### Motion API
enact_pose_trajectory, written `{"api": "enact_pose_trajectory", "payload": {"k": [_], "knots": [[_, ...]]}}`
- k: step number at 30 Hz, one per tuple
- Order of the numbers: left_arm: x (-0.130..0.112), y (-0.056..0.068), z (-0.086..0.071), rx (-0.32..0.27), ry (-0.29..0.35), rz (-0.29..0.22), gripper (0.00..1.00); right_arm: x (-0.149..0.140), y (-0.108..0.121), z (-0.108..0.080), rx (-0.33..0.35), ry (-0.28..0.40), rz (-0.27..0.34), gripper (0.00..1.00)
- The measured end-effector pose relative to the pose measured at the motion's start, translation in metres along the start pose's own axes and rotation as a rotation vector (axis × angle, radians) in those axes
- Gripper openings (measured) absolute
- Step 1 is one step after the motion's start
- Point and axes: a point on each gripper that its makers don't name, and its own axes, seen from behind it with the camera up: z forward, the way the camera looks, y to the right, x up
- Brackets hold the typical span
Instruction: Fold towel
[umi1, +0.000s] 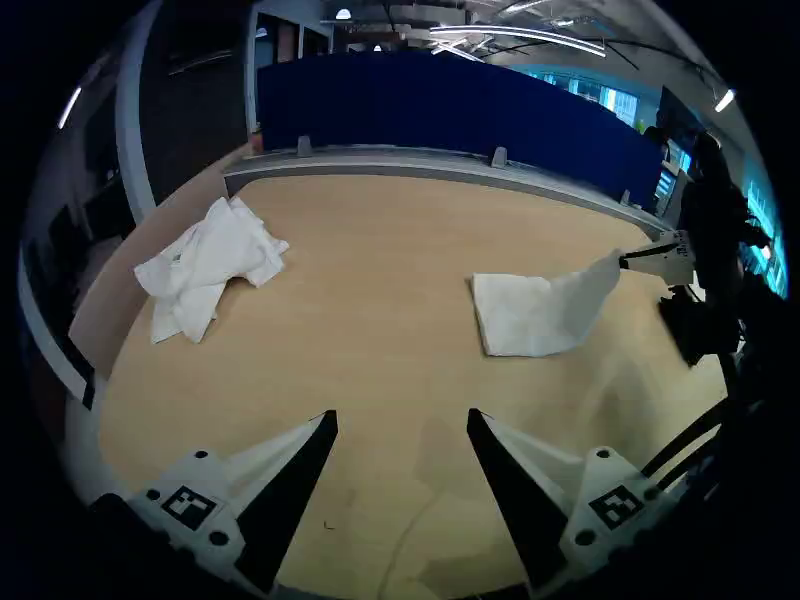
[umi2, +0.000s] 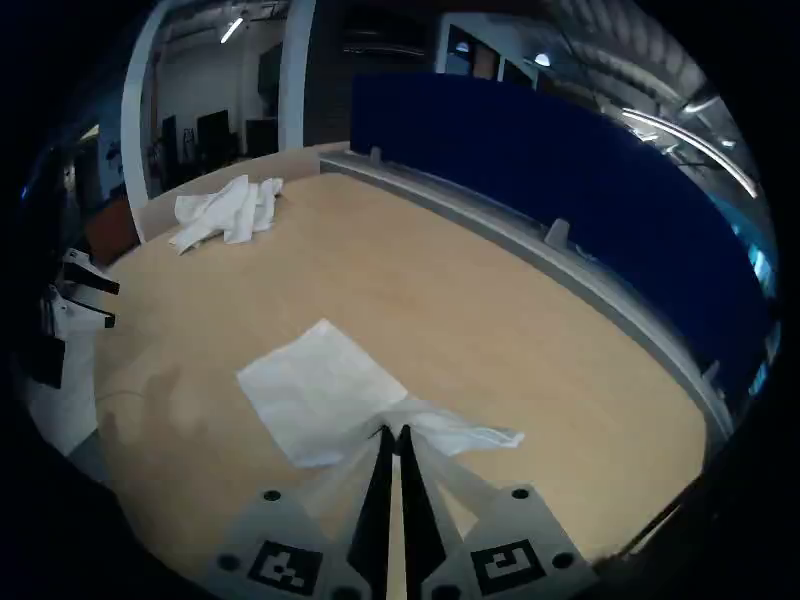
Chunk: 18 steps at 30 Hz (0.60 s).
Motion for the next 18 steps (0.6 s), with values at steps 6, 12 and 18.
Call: {"api": "enact_pose_trajectory", "payload": {"k": [6, 12, 18], "knots": [[-0.001, -0.009, -0.012, 0.018, 0.004, -0.019, 0.96, 0.02, -0.026, 0.016, 0.04, 0.015, -0.05, 0.05], [-0.005, -0.015, -0.019, 0.035, 0.009, -0.05, 0.96, 0.033, -0.059, 0.036, 0.092, 0.011, -0.12, 0.05], [-0.015, -0.022, -0.02, 0.057, 0.004, -0.065, 0.96, 0.034, -0.1, 0.065, 0.158, -0.001, -0.16, 0.05]]}}
